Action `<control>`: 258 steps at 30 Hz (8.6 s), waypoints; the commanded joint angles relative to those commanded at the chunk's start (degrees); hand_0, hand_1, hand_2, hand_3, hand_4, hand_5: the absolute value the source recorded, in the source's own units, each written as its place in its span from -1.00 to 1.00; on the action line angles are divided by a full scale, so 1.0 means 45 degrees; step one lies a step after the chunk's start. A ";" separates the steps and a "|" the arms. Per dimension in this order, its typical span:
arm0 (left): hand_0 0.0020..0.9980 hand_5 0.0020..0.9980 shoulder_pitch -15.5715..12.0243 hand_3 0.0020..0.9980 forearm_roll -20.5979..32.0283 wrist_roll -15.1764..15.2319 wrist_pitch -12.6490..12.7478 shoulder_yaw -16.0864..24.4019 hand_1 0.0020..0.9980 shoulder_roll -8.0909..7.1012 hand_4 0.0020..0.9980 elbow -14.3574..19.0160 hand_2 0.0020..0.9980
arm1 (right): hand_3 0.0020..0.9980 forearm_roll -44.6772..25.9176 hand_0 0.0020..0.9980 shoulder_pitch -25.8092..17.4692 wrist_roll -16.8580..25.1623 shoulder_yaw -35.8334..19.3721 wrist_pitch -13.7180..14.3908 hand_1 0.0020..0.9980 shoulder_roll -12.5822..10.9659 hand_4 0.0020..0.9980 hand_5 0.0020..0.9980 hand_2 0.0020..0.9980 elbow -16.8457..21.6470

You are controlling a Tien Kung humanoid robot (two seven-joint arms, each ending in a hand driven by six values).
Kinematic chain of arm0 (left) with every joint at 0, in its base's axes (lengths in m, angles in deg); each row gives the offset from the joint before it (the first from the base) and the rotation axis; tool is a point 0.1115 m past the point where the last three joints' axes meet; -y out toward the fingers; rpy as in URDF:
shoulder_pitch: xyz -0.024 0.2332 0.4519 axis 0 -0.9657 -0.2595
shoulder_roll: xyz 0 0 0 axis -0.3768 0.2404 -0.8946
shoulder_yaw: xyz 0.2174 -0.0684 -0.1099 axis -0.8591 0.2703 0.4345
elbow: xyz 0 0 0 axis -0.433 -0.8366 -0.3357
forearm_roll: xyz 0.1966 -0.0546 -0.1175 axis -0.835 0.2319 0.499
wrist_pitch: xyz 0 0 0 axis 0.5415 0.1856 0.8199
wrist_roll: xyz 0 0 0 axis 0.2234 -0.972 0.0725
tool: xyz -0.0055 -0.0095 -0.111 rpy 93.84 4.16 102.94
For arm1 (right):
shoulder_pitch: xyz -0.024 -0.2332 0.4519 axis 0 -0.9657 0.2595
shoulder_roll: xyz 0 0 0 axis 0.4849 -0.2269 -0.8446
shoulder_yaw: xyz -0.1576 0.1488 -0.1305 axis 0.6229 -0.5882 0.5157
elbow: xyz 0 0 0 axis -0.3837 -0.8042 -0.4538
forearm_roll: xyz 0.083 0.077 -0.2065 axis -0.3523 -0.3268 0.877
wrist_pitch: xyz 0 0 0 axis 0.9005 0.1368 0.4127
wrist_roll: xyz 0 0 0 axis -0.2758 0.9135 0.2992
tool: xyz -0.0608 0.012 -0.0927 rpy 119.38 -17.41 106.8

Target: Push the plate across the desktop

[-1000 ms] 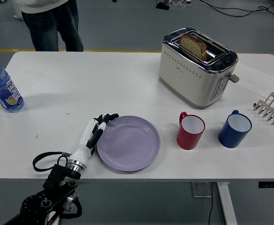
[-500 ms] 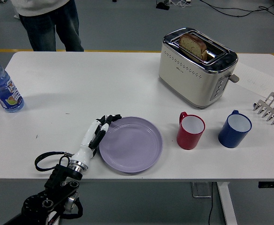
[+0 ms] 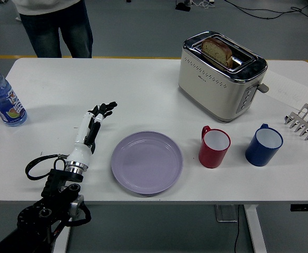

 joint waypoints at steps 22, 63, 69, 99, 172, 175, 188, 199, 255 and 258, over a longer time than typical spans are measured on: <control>0.91 1.00 -0.1267 1.00 0.3764 -0.3063 -0.1666 0.2833 0.94 0.0000 0.27 0.3224 1.00 | 0.21 -0.0117 0.27 0.0100 0.0115 0.0027 0.0013 0.20 -0.0036 -0.28 -0.23 0.36 -0.0049; 1.00 1.00 -0.1711 1.00 0.1052 -0.3669 -0.0450 0.4314 1.00 0.0000 0.39 0.3543 1.00 | 0.21 -0.0023 0.27 0.0167 0.0100 -0.0055 -0.0006 0.19 -0.0011 -0.27 -0.25 0.36 -0.0073; 0.97 1.00 -0.1848 1.00 0.1110 -0.3411 -0.0958 0.4425 0.97 0.0000 0.38 0.3497 1.00 | 0.21 -0.0002 0.26 0.0132 0.0083 -0.0068 0.0004 0.18 -0.0009 -0.27 -0.25 0.36 -0.0066; -0.20 0.72 -0.3733 0.20 0.1550 -0.5118 -0.2186 0.7406 0.13 -0.1303 0.30 0.4609 0.24 | 0.21 -0.0131 0.26 -0.0071 0.0181 -0.0072 0.0084 0.18 0.0023 -0.26 -0.24 0.36 -0.0087; 0.72 1.00 -0.4048 0.67 0.0435 -0.1518 -0.1659 0.7019 0.79 -0.0624 0.29 0.4248 0.82 | 0.21 0.0303 0.26 0.0095 0.0053 -0.0338 0.0070 0.18 0.0060 -0.28 -0.25 0.36 -0.0066; 0.83 1.00 -0.4038 0.98 -0.0788 -0.1313 -0.1231 0.6941 0.89 -0.0633 0.27 0.4164 0.96 | 0.21 0.0339 0.26 0.0083 0.0037 -0.0351 0.0063 0.18 0.0066 -0.28 -0.25 0.36 -0.0067; 0.84 1.00 -0.3816 0.98 -0.1241 -0.0791 -0.0639 0.6829 0.89 -0.0534 0.26 0.3676 0.96 | 0.21 0.0201 0.26 0.0220 0.0062 -0.0279 0.0081 0.18 0.0086 -0.28 -0.25 0.36 -0.0072; 0.79 1.00 -0.3636 0.95 -0.0901 0.0067 -0.0033 0.6776 0.86 -0.0349 0.23 0.3175 0.92 | 0.21 0.0367 0.26 0.0346 0.0026 -0.0342 0.0037 0.18 0.0102 -0.28 -0.25 0.36 -0.0073; 0.69 1.00 -0.3570 0.77 -0.1278 0.0067 0.1359 0.6401 0.78 -0.0087 0.15 0.1810 0.82 | 0.20 0.0580 0.26 0.0166 -0.0044 -0.0428 0.0029 0.18 0.0221 -0.29 -0.24 0.35 -0.0053; 0.69 1.00 -0.3582 0.77 -0.1297 0.0067 0.1368 0.6424 0.78 -0.0100 0.15 0.1834 0.82 | 0.20 0.0580 0.26 0.0155 -0.0044 -0.0423 0.0026 0.18 0.0220 -0.29 -0.24 0.35 -0.0051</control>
